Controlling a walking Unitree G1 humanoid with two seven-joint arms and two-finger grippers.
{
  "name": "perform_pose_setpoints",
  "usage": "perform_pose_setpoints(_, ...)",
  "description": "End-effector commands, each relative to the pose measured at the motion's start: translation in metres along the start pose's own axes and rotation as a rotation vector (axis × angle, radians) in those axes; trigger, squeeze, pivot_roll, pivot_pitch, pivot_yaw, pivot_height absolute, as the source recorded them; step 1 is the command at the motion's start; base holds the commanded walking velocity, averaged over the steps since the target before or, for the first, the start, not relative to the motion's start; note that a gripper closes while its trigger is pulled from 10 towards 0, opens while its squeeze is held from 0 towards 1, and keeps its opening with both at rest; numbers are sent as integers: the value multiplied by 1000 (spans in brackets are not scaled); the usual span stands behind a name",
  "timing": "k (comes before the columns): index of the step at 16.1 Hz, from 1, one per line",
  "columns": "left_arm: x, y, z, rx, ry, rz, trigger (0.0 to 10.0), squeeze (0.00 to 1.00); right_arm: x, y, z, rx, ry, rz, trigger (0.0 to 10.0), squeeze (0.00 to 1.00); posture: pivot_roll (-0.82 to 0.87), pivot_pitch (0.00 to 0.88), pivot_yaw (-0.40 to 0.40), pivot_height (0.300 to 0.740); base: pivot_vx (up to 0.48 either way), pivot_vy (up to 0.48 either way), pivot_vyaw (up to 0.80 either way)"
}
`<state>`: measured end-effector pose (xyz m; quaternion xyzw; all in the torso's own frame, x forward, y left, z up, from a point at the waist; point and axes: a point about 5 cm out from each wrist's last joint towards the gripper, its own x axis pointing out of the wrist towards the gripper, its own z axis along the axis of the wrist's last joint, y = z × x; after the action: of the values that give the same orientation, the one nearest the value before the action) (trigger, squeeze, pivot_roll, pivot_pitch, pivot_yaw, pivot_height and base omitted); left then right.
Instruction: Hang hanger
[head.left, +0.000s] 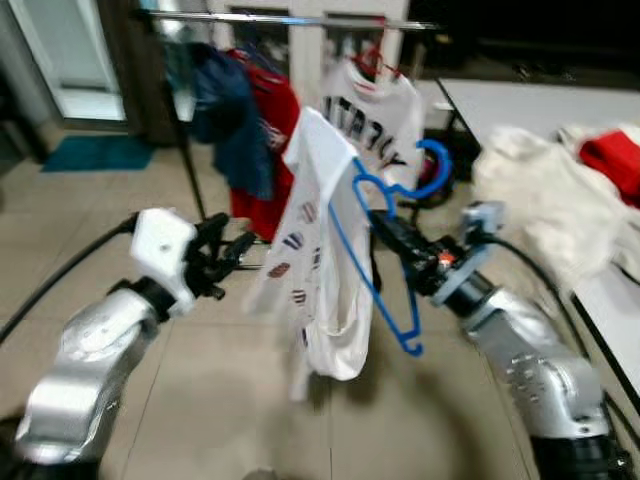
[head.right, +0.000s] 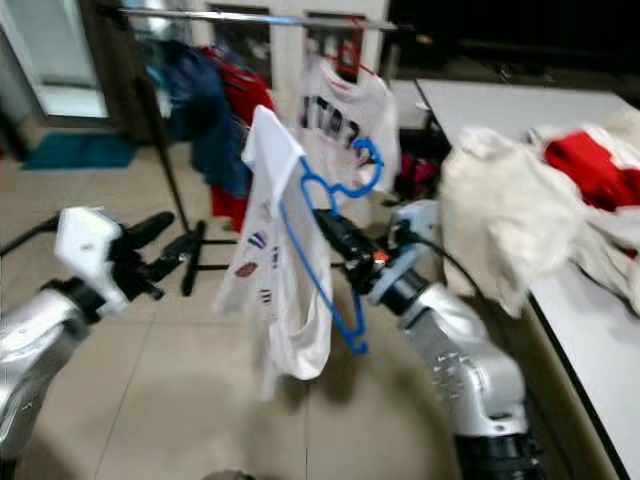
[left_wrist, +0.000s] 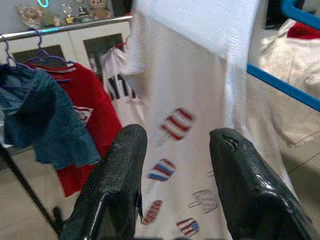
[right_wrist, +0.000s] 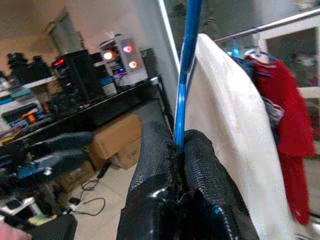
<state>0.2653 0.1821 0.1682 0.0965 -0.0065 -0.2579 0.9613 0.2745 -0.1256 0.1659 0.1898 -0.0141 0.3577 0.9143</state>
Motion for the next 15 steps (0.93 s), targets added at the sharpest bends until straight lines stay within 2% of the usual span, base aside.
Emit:
perform_pose_setpoints(1, 10, -2, 1, 34, -5, 6, 10000, 0, 2, -3, 8, -29, -41, -31, 10000, 0, -74, 0, -12, 740, 0, 0, 0)
perform_pose_setpoints(2, 17, 1, 3, 23, -24, 41, 10000, 27, 5, -2, 8, -46, -27, -39, 10000, 0, -82, 0, -10, 740, 0, 0, 0)
perform_pose_setpoints(3, 20, 2, 8, 22, -45, 38, 10000, 1000, 5, -2, 7, -83, -4, -35, 10000, 0, -91, 0, -9, 740, 0, 0, 0)
perform_pose_setpoints(5, 20, 2, 19, 17, -93, -26, 10000, 1000, 5, -2, 7, -139, 27, -32, 10000, 0, -97, 0, -9, 740, 0, 0, 0)
perform_pose_setpoints(7, 16, 9, 26, 33, -113, -49, 10000, 1000, 4, -5, 9, -179, 55, -36, 10000, 0, -106, 0, -4, 740, 0, 0, 0)
perform_pose_setpoints(8, 10, 28, 28, 47, -123, -2, 10000, 1000, 1, -8, 10, -202, 76, -25, 10000, 0, -109, 0, -6, 740, 0, 0, 0)
perform_pose_setpoints(9, 6, 37, 28, 45, -129, 15, 10000, 1000, -1, -8, 11, -207, 92, 0, 10000, 0, -109, 0, -6, 740, 0, 0, 0)
perform_pose_setpoints(11, -5, 57, 30, 61, -118, 8, 10000, 1000, -7, -8, 17, -222, 107, 87, 10000, 0, -103, 0, -9, 740, 0, 0, 0)
perform_pose_setpoints(12, -13, 76, 31, 94, -75, -16, 10000, 1000, -11, -6, 23, -243, 135, 186, 10000, 0, -96, 0, -13, 740, 0, 0, 0)
perform_pose_setpoints(13, -15, 82, 32, 107, -57, -25, 10000, 1000, -12, -6, 25, -253, 147, 217, 10000, 0, -96, 0, -13, 740, 0, 0, 0)
perform_pose_setpoints(14, -16, 87, 33, 110, -47, -37, 10000, 706, -13, -5, 27, -257, 153, 254, 10000, 0, -96, 0, -13, 740, 0, 0, 0)
perform_pose_setpoints(15, -15, 90, 33, 89, -36, -81, 10000, 0, -14, -2, 31, -257, 155, 303, 10000, 0, -89, 0, -14, 740, 0, 0, 0)
